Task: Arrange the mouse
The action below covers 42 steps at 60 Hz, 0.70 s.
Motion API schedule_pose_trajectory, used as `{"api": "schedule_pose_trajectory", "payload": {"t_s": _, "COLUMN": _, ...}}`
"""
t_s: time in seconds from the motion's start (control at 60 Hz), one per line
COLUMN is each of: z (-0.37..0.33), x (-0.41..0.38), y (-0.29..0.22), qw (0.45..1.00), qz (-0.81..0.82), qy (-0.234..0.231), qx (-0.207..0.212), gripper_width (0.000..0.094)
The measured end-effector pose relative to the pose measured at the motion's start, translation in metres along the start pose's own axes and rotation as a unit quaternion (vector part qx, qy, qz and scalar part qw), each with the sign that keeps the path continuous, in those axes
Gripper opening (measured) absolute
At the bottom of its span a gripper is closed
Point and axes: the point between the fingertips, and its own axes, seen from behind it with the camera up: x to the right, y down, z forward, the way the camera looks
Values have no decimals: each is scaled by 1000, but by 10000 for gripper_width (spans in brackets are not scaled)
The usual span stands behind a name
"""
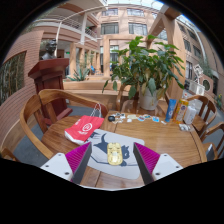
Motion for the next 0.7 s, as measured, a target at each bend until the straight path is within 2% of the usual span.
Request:
{"api": "schedule_pose_trajectory", "payload": {"t_s": 0.317, "z": -95, "x": -6, "y": -3, "qw": 999, "qz": -1, "qy": 13, "qx": 38, "gripper_width": 851}}
{"api": "schedule_pose_trajectory", "payload": {"t_s": 0.7, "z": -134, "x": -17, "y": 31, "qw": 1000, "qz": -9, "qy": 3, "qx": 25, "gripper_width": 855}}
